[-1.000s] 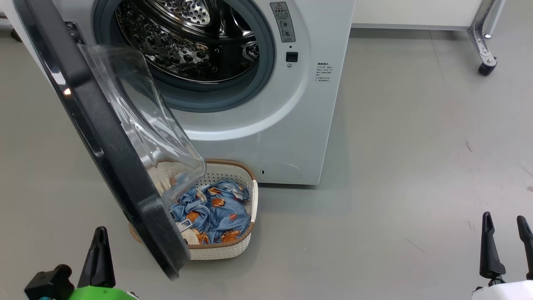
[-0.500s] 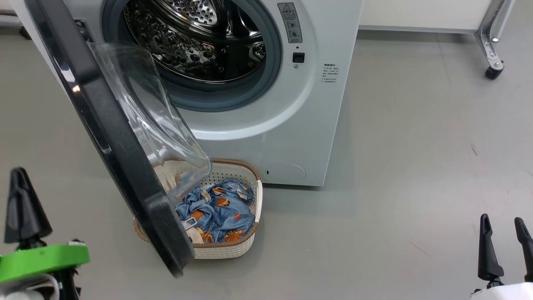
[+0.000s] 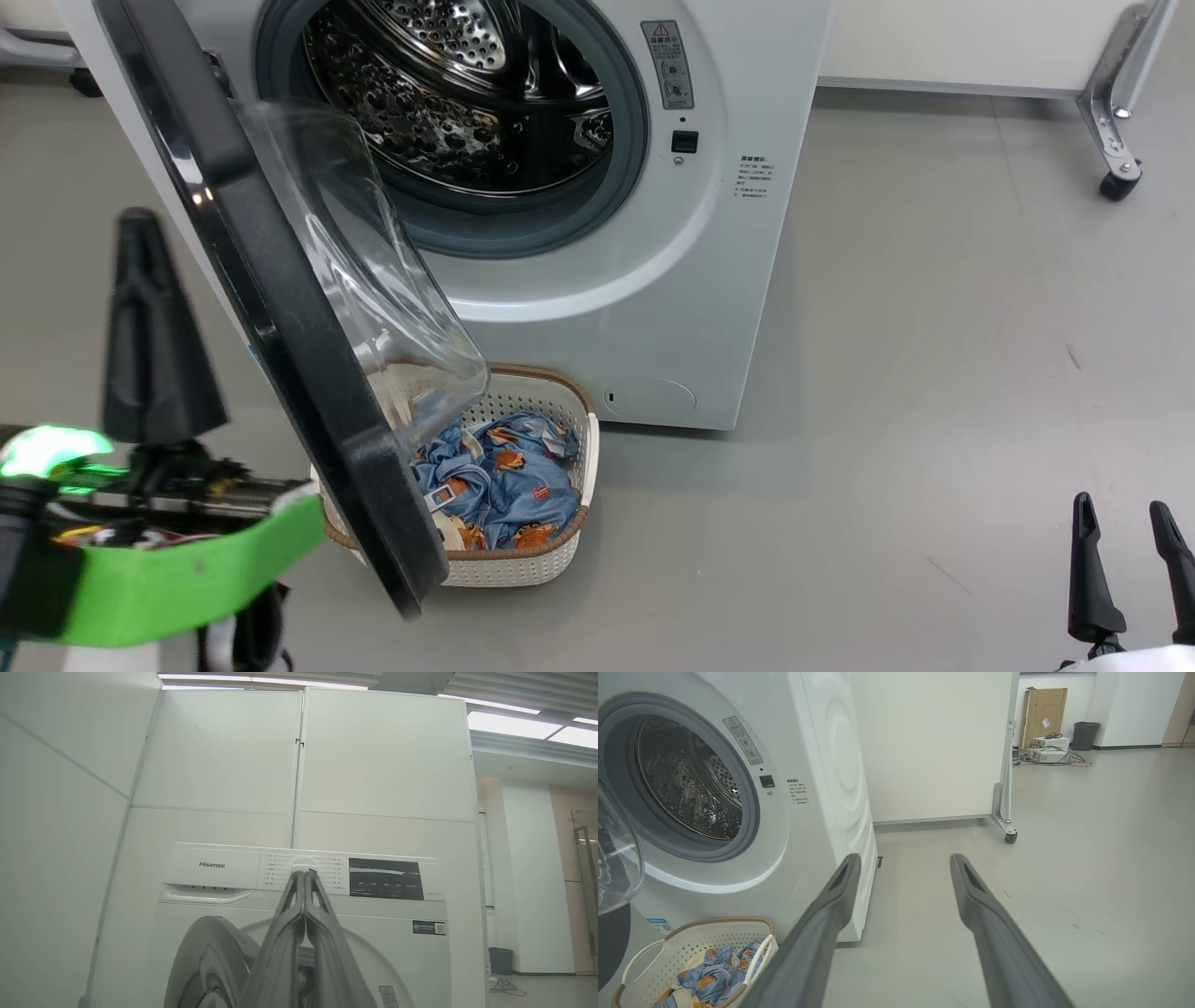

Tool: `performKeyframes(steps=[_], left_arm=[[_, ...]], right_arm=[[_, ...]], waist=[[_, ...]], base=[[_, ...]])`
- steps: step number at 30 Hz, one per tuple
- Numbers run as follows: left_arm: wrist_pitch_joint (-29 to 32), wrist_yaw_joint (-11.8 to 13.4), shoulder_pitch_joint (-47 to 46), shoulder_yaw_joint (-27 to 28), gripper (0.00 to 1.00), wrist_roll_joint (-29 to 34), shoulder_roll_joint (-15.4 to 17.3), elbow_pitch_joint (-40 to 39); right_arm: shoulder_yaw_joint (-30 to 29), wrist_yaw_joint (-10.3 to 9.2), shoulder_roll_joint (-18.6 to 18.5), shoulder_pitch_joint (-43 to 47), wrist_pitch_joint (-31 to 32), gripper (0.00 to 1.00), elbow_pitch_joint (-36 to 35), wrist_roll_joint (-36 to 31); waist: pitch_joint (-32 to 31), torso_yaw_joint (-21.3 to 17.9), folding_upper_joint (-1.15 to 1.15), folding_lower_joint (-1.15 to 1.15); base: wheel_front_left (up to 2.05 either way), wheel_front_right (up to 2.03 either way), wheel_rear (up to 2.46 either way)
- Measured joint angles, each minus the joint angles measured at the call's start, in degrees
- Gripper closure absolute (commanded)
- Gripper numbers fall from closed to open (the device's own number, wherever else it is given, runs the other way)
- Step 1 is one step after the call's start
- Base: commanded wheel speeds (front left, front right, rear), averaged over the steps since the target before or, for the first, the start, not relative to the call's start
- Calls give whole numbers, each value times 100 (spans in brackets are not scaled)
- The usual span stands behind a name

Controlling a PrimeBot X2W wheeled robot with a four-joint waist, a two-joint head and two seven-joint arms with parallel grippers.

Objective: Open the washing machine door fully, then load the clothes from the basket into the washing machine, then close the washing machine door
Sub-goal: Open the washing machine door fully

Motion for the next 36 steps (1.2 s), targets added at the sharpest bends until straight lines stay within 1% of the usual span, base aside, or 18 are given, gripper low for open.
performKeyframes(steps=[4, 6, 12, 14, 17, 20, 26, 29, 31, 36], left_arm=[[11, -118, -24, -998, 100, -290, 4, -257], [144, -123, -23, -1384, 100, -315, 8, -326], [700, -151, 77, -2299, 100, -638, 58, -287], [954, -165, 208, -2642, 100, -703, 65, -147], [1263, -164, 456, -2964, 100, -882, 80, 35], [1538, -155, 597, -3123, 100, -987, 86, 242], [1838, 103, 742, -3126, 100, -999, 99, 665], [1924, 205, 865, -3123, 100, -1341, 99, 839], [1936, 294, 865, -3064, 100, -1305, 99, 925], [1975, 400, 797, -2910, 100, -1027, 101, 1092]], right_arm=[[-53, 0, 23, 104, 0, 0, 1, 0], [-49, 0, 34, 123, 0, 0, 0, 0], [-32, 0, 69, 189, 0, 0, 1, 2], [-4, 0, 71, 189, 0, 0, 3, 9], [101, 1, 75, 188, 0, 0, 3, 9], [119, 1, 79, 187, 0, 0, 3, 9], [121, 1, 82, 184, 0, 0, 8, 9], [123, 1, 86, 183, 0, 0, 8, 9], [126, 1, 87, 183, 0, 0, 8, 10], [178, 1, 92, 181, 0, 0, 12, 10]], waist=[[-37, 64, 0, 0], [-59, 99, 0, 0], [-103, 202, 0, 0], [-112, 232, 0, 0], [-119, 258, 0, 0], [-117, 276, 0, 0], [-131, 324, 0, 0], [-129, 342, 0, 0], [-125, 354, 0, 0], [-122, 377, 0, 0]], base=[[0, 0, 0], [0, 0, 0], [0, 0, 0], [0, 0, 0], [0, 0, 0], [0, 0, 0], [0, 0, 0], [0, 0, 0], [0, 0, 0], [0, 0, 0]])
